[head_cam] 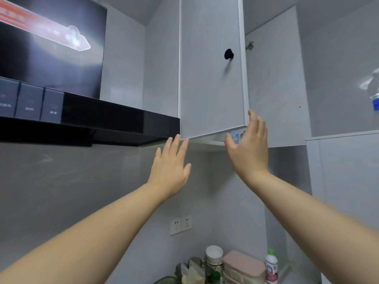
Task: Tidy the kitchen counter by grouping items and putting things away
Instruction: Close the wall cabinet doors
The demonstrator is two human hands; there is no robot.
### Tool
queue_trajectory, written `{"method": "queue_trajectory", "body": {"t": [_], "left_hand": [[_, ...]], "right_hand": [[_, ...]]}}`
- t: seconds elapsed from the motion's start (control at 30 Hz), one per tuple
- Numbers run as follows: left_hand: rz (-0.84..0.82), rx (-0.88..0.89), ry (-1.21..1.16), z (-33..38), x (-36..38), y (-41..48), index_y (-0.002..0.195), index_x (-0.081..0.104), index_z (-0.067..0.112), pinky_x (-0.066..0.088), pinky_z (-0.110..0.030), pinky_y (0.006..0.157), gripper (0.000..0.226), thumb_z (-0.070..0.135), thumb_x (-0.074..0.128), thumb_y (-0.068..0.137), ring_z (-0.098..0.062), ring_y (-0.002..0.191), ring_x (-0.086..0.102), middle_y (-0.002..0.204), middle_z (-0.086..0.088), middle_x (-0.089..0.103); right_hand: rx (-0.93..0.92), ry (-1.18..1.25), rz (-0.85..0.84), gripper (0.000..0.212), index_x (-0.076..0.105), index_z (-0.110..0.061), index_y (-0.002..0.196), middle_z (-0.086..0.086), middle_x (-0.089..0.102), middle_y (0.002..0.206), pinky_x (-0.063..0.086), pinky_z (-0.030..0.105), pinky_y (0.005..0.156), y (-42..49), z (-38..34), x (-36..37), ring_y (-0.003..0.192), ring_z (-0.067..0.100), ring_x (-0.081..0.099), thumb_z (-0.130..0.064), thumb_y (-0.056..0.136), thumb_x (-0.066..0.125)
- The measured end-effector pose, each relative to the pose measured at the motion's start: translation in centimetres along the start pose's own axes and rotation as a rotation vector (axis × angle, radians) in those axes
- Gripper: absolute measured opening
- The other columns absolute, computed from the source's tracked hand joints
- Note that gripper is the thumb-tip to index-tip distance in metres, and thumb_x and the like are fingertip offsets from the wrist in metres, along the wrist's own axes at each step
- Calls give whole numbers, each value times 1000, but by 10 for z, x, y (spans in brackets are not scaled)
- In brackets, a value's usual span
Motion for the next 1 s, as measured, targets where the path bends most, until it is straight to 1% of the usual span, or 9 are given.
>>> {"method": "queue_trajectory", "body": {"t": [0.07, 0.13, 0.2, 0.27, 0.4, 0.57, 0.67, 0.77, 1.0], "left_hand": [[1, -1, -32, 9, 4, 13, 152, -4, 19, 7, -44, 119, 67, 33, 35, 99, -19, 147, -7, 160, -1, -8], [10, -5, -51, 21, 11, 27, 152, -5, 18, 7, -43, 119, 69, 31, 37, 99, -19, 147, -5, 160, -2, -8], [22, -7, -65, 30, 17, 41, 152, -5, 17, 7, -42, 119, 71, 29, 39, 98, -18, 147, -3, 160, -2, -7], [44, 1, -68, 41, 24, 57, 152, -5, 17, 7, -42, 119, 72, 28, 41, 97, -18, 147, -1, 160, -1, -5], [194, 77, -65, 63, 28, 89, 152, 5, 17, 15, -40, 117, 70, 22, 46, 96, -20, 146, 11, 160, -5, 7], [265, 137, -119, 79, 50, 125, 151, 16, 16, 19, -46, 117, 66, 21, 51, 95, -26, 147, 10, 159, -9, 12], [300, 127, -178, 88, 62, 142, 151, 16, 16, 18, -43, 117, 66, 15, 52, 95, -28, 147, 9, 159, -10, 11], [326, 112, -172, 93, 72, 155, 150, 18, 20, 24, -39, 113, 66, 17, 53, 95, -28, 147, 7, 159, -8, 10], [418, 171, 46, 101, 93, 171, 143, 42, 17, 52, -50, 84, 58, 19, 64, 89, -40, 137, 34, 148, -15, 38]], "right_hand": [[154, 223, -65, 68, 22, -10, 147, 7, 37, 144, 35, 38, 108, 16, 18, 16, 132, 22, 34, -26, 90, 57], [292, 415, -99, 51, 37, -14, 138, 2, 56, 114, 48, 39, 93, 26, 36, 30, 106, 16, 52, -27, 91, 54], [338, 493, -87, 15, 56, -14, 103, -5, 54, 75, 51, 36, 76, 36, 47, 35, 68, 12, 52, -23, 92, 52], [322, 538, -79, 22, 47, -14, 72, -5, 43, 59, 51, 38, 67, 46, 54, 37, 56, 16, 41, -21, 92, 51], [259, 598, -103, 23, 57, 2, 81, 13, 60, 70, 43, 28, 58, 61, 73, 44, 66, 29, 54, -18, 90, 55], [350, 756, -123, 21, 60, 8, 86, 11, 65, 74, 53, 53, 82, 72, 119, 59, 85, 38, 64, -13, 89, 58], [401, 867, -182, 13, 62, 2, 85, 5, 63, 75, 58, 42, 77, 79, 143, 71, 75, 26, 65, -8, 90, 57], [492, 1032, -213, 16, 59, -9, 76, 4, 62, 79, 57, 30, 70, 84, 168, 88, 84, 24, 63, -5, 91, 55], [668, 1245, -273, 16, 56, -8, 79, 11, 63, 94, 58, 28, 65, 96, 223, 131, 93, 26, 64, -2, 93, 52]]}}
Point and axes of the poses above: each hand's wrist, its own y-axis towards the middle knuckle, its own x-axis out of the palm, z = x × y, the point moved 10 cm from there along y, towards the middle knuckle
